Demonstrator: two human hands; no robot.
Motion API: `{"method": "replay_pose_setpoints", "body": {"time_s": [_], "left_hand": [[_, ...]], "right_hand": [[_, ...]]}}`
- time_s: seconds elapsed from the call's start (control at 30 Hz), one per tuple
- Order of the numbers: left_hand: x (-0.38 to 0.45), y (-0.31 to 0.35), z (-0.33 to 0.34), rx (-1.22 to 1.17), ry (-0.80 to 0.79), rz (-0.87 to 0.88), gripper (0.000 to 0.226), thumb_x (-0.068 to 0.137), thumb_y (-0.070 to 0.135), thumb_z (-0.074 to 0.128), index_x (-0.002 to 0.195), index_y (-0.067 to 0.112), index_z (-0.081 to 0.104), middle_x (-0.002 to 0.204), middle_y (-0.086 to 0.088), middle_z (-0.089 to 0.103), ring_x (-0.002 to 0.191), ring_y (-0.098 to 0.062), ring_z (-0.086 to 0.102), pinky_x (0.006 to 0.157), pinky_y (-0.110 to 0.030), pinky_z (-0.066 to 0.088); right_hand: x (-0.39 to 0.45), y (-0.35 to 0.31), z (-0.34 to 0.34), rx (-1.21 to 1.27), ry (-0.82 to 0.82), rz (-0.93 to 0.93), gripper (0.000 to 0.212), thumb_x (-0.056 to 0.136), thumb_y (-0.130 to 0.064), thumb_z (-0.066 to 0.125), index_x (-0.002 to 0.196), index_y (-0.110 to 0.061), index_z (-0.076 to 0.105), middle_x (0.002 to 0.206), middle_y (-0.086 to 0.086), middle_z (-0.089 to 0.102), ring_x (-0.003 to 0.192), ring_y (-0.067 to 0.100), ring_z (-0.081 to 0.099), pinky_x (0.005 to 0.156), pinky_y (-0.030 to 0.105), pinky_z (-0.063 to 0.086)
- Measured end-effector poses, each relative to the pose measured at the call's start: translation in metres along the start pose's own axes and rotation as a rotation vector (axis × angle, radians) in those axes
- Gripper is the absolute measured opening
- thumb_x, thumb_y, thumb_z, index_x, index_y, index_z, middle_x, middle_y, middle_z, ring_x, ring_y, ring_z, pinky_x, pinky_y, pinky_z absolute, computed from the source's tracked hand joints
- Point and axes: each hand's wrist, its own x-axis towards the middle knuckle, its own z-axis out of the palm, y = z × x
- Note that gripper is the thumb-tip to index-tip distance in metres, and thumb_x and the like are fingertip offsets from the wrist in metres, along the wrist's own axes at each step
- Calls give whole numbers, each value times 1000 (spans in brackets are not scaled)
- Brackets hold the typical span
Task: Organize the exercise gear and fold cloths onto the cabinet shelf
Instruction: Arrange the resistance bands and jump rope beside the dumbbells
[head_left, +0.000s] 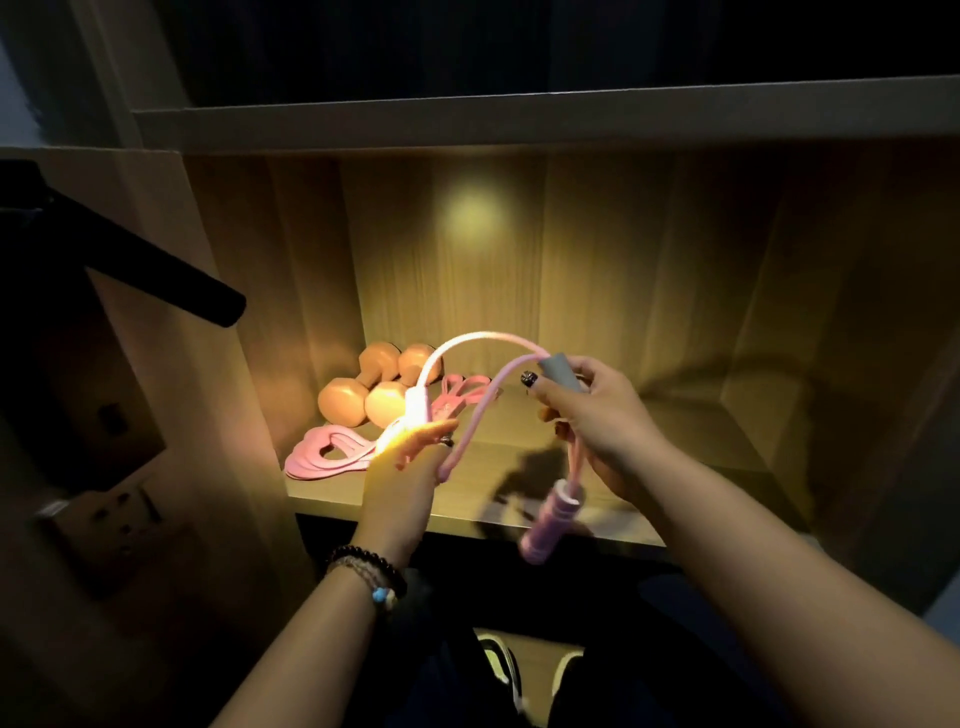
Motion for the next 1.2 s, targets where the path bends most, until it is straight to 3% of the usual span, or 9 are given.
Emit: {"method": "replay_pose_setpoints", "body": {"time_s": [0.07,0.13,0.27,0.43,0.57,0.77,0.93,1.1,1.2], "left_hand": [[-12,-2,-1,-97,-111,-33,17,89,30,61,102,23,69,108,-3,66,103,-23,62,89,-36,51],[-23,-4,-1,-48,-223,-18,45,73,53,64,111,27,64,120,0,59,108,-16,59,83,-25,51],[-35,0,12,138,-325,39,56,53,65,76,104,45,60,119,19,49,105,0,53,78,-18,47],[-40,-5,28,99,-265,72,29,69,37,83,86,29,61,107,3,56,83,0,62,66,-17,55],[-41,-10,31,131,-192,86,45,60,46,82,91,29,55,116,-9,52,91,-22,63,63,-17,51],[-37,-5,31,26,-145,11,38,72,21,81,97,21,53,109,-7,57,72,1,67,56,-15,52],[-31,-5,19,-131,-170,-140,46,64,28,79,102,13,57,111,-20,58,91,-26,63,64,-36,58],[-29,-5,-2,-187,-180,-122,23,78,13,73,98,13,61,103,-8,63,76,-9,70,63,-21,55],[-25,4,-13,-260,-132,-143,39,63,26,77,97,16,62,103,-6,62,78,-15,65,60,-21,54]], "right_hand": [[1,-3,5,123,31,55,22,88,-13,66,109,-9,59,79,3,58,64,12,50,59,26,39],[1,-6,8,227,34,142,17,91,-13,61,106,-5,60,75,3,55,62,11,46,59,25,37],[-5,-6,10,290,52,250,14,94,-18,56,84,-9,59,63,2,49,55,12,43,49,22,39],[-10,-8,12,295,71,241,17,95,-21,55,82,-10,56,56,0,44,48,10,39,48,23,35],[-8,-12,13,256,106,203,11,96,-18,52,94,-7,56,65,2,42,52,11,36,52,26,33],[-10,-17,32,233,98,217,11,93,-14,55,98,-4,58,65,4,41,55,14,37,57,30,33],[-11,-25,31,243,65,228,20,92,-12,55,109,-1,56,71,5,43,58,13,39,56,28,37],[-4,-20,22,-2,132,161,25,90,-17,61,109,-2,55,79,6,45,64,17,41,61,31,36],[-2,-3,22,-61,134,186,21,88,-10,62,106,2,59,74,7,45,61,17,40,57,31,33]]}}
